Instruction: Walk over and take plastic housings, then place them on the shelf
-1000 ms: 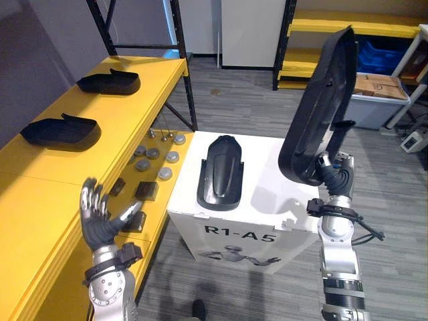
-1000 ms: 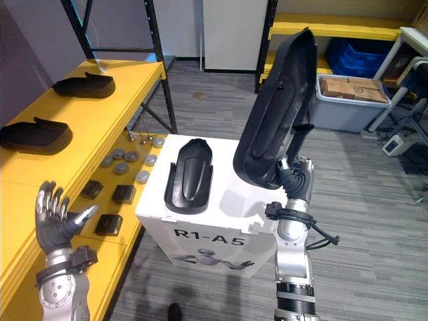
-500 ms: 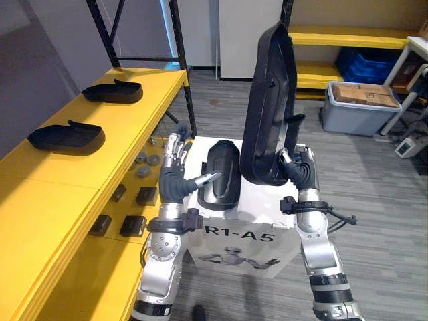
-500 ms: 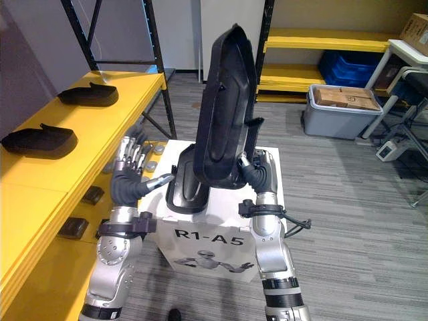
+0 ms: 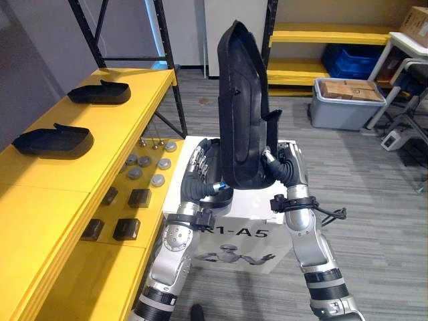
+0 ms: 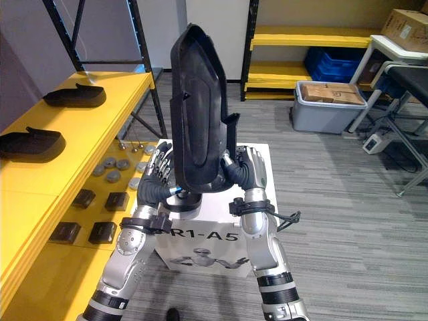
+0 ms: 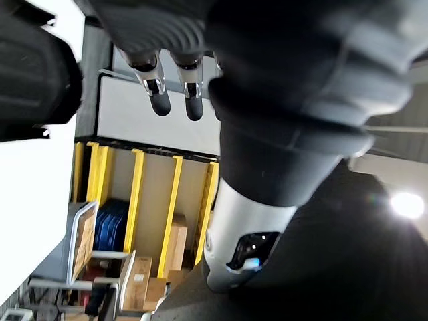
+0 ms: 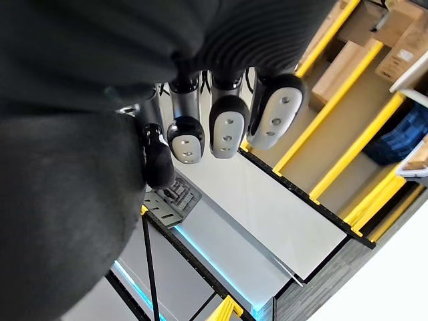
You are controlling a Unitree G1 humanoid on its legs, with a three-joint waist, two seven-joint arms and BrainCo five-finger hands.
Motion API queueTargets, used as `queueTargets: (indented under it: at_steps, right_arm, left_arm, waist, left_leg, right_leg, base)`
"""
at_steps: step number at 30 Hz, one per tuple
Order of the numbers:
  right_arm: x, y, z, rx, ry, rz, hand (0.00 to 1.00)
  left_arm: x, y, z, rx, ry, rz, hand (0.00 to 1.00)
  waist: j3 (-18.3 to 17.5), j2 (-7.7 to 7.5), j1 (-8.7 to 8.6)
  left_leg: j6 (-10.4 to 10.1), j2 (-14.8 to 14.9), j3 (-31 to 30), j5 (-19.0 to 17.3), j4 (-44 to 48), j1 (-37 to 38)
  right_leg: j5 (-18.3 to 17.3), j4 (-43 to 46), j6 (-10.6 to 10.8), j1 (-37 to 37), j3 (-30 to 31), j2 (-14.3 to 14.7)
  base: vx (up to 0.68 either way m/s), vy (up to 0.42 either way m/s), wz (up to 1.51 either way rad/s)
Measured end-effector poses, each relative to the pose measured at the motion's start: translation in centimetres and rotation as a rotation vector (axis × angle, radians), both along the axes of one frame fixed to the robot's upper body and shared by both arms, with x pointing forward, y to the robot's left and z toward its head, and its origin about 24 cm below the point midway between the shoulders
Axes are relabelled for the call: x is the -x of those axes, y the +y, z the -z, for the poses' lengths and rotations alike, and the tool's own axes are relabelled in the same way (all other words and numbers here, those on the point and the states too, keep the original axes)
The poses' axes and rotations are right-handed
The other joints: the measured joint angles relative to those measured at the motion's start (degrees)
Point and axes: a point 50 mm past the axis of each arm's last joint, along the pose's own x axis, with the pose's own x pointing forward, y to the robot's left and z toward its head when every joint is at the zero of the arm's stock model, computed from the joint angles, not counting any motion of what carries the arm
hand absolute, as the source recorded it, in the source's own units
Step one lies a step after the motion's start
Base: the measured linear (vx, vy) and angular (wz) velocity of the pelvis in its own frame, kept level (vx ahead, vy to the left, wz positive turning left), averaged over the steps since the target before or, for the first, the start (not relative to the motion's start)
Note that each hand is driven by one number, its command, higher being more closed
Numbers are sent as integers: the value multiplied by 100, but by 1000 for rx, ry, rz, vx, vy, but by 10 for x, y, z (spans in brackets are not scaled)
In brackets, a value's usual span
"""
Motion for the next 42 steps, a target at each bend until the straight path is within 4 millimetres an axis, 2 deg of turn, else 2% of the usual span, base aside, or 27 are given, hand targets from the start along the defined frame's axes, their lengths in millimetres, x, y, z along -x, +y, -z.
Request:
queueTargets:
  at_steps: [10,15,26,31,42]
  right_arm:
    - [-6,-9,20,22,91,45,100]
    - [-9,-20,29,22,132,101,100]
    - [-10,-41,29,3,138,185,100]
    - [-9,-41,29,44,133,196,100]
    - [-8,-24,41,180,175,136,100]
  left_arm:
    - [1,-3,4,53,32,65,0]
    - [8,-4,15,49,66,109,0]
    - [22,-2,35,103,153,136,0]
    - [23,-1,39,206,199,152,0]
    - [24,0,44,211,233,152,0]
  waist:
    - [-92,0,27]
    - [-99,4,33]
    - [-108,6,34]
    - [-108,7,31]
    - [-112,8,27]
  left_leg:
    - [31,-20,-3,34,-7,-61]
    - [27,-17,-4,39,-6,-61]
    - [26,-15,-8,40,-9,-62]
    - [26,-16,-8,40,-9,-63]
    - [26,-15,-8,40,-10,-63]
  right_leg:
    - [41,-15,30,-63,3,-23]
    - [43,-11,31,-60,2,-18]
    - [43,-15,31,-60,-2,-18]
    - [43,-16,31,-61,-2,-20]
    - [43,-16,32,-61,-3,-20]
  base:
    - [-23,5,0]
    - [0,0,0]
    - [0,0,0]
    - [0,0,0]
    - [0,0,0]
